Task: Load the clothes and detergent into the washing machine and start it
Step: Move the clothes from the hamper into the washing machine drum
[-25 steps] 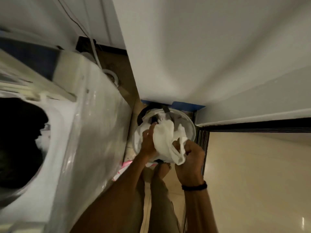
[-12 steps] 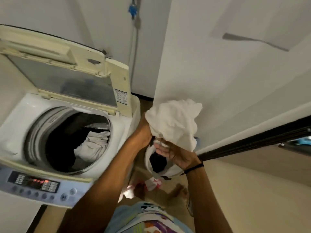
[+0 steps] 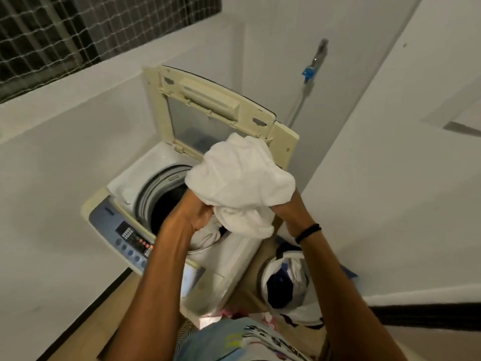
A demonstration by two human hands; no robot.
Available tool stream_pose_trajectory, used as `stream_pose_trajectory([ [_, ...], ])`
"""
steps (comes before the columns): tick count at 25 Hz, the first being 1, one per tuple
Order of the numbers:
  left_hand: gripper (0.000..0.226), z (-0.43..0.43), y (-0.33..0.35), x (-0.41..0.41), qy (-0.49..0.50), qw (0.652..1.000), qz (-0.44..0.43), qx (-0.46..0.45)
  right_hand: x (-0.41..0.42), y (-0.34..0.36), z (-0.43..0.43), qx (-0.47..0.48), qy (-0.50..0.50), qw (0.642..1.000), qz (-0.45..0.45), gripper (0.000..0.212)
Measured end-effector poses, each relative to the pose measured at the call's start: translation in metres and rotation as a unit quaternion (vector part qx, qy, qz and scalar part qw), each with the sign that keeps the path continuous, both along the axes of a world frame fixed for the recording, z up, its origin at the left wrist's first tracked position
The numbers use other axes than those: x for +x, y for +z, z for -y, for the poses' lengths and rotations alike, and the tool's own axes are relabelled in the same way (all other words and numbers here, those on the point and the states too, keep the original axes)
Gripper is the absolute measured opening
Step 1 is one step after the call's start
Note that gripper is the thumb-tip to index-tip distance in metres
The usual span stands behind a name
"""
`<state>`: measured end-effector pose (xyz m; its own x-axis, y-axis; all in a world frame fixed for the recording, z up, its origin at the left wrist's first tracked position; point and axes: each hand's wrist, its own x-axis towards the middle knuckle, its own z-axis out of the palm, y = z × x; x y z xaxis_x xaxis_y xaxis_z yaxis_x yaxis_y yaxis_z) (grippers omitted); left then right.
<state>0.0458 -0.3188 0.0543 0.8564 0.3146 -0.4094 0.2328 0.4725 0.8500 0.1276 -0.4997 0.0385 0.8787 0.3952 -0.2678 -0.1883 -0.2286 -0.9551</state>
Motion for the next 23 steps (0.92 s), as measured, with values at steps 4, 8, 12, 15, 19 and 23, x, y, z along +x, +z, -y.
stream_pose_trajectory([
  [4, 0.020, -0.047, -0.007, -0.010, 0.034, 0.997, -0.025, 0.072, -0.002, -0.009, -0.057, 0.208, 0.121, 0.948, -0.210, 0.041],
  [8, 0.036, -0.080, -0.044, -0.013, 0.097, 0.979, -0.066, 0.165, 0.006, -0.046, -0.113, 0.168, 0.045, 0.964, -0.203, 0.034],
  [12, 0.097, -0.093, -0.111, -0.014, 0.017, 0.936, -0.256, 0.242, 0.000, -0.084, -0.115, -0.145, 0.038, 0.988, -0.045, 0.024],
  [15, 0.092, -0.069, -0.123, -0.026, -0.017, 0.889, -0.346, 0.300, -0.010, -0.108, -0.090, -0.226, 0.057, 0.973, 0.001, 0.028],
  [19, 0.043, -0.016, -0.128, -0.018, -0.046, 0.879, -0.280, 0.382, -0.013, -0.137, -0.045, -0.099, -0.026, 0.984, -0.143, 0.014],
  [23, 0.011, 0.069, -0.141, -0.001, -0.091, 0.905, -0.185, 0.373, -0.022, -0.162, 0.019, -0.087, -0.093, 0.972, -0.196, 0.014],
])
